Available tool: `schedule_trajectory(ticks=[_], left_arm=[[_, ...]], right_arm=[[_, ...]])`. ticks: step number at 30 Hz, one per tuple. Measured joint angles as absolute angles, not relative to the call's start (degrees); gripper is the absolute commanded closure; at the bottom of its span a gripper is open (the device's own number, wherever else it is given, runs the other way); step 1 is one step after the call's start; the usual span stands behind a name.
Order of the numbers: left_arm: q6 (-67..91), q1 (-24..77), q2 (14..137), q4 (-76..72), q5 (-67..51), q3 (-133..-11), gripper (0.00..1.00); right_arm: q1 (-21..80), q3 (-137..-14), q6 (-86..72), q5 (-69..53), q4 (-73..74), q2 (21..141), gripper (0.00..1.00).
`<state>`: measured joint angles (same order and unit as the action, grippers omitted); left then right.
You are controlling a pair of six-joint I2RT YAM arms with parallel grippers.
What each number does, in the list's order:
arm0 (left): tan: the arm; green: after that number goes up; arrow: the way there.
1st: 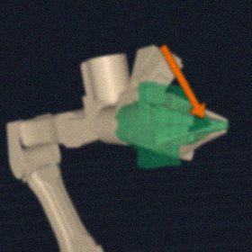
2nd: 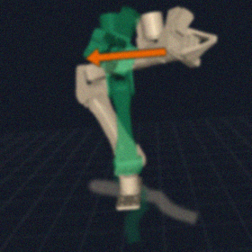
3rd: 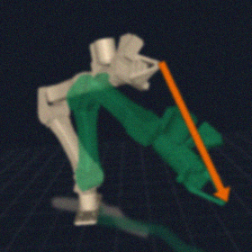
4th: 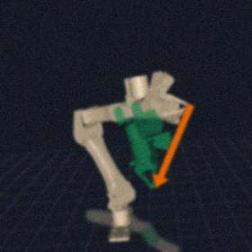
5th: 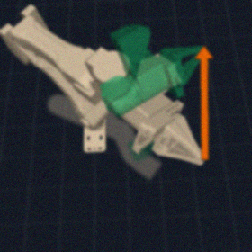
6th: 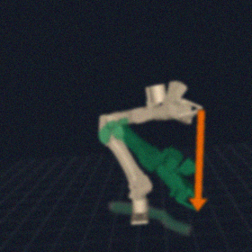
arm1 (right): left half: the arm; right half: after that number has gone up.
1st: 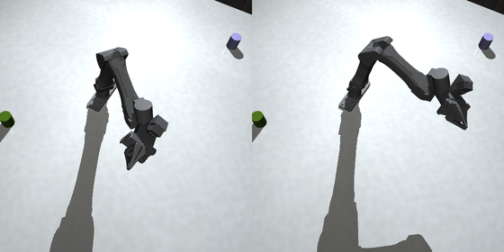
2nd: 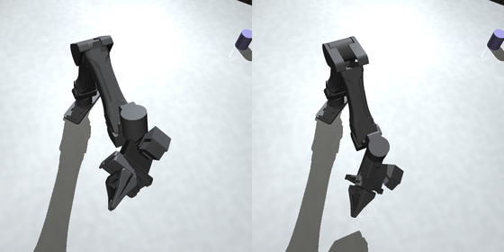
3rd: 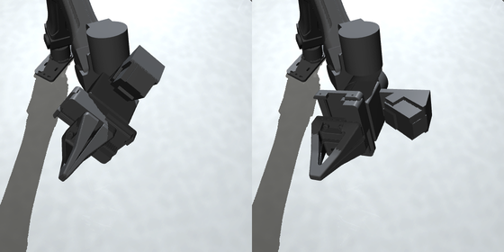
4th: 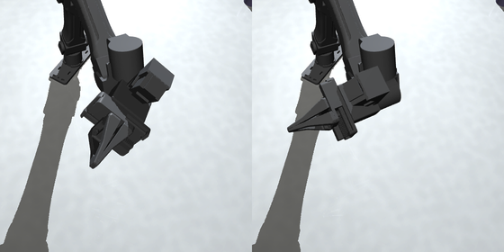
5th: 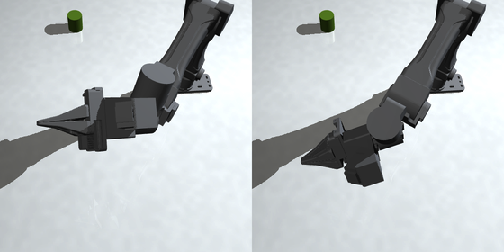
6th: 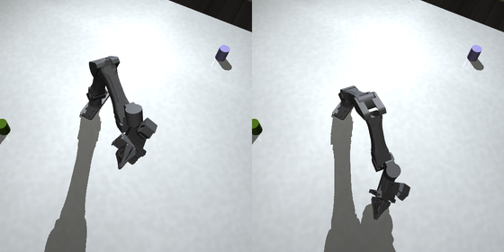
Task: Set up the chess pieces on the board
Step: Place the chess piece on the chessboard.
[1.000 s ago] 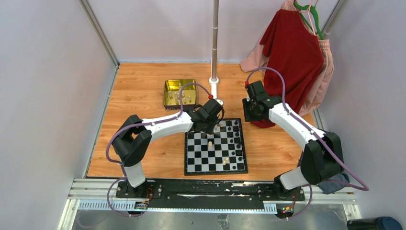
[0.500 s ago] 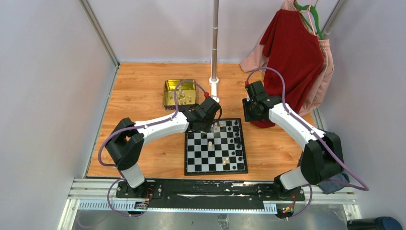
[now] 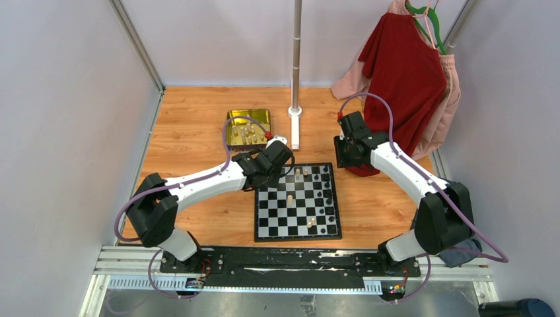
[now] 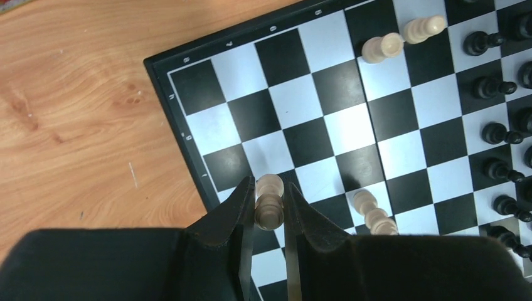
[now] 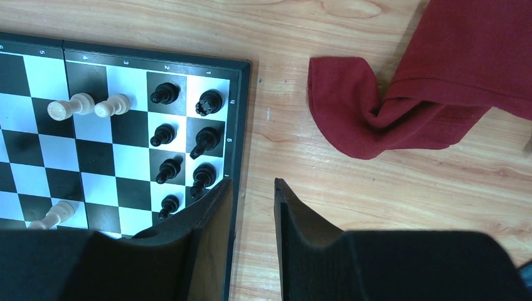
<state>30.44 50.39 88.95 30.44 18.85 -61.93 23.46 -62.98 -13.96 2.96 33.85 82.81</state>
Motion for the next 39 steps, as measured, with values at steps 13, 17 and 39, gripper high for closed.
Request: schedule_trajectory(ticks=[13,17,39], left_arm=[[33.9,50.4,85.4,32.7,20.7,-57.2,1.00],[34.7,50.4,83.2,33.1,20.8,-56.0,1.00],[37.5,50.4,76.8,33.3,19.4,-50.0,1.00]], right_arm=[[23.5,-62.7,-14.2,2.5,33.6,83.2,0.66],[23.5,-62.7,-14.2,2.5,33.5,83.2,0.66],[23.5,-62.3,-15.4,1.5,32.9,84.1,0.66]])
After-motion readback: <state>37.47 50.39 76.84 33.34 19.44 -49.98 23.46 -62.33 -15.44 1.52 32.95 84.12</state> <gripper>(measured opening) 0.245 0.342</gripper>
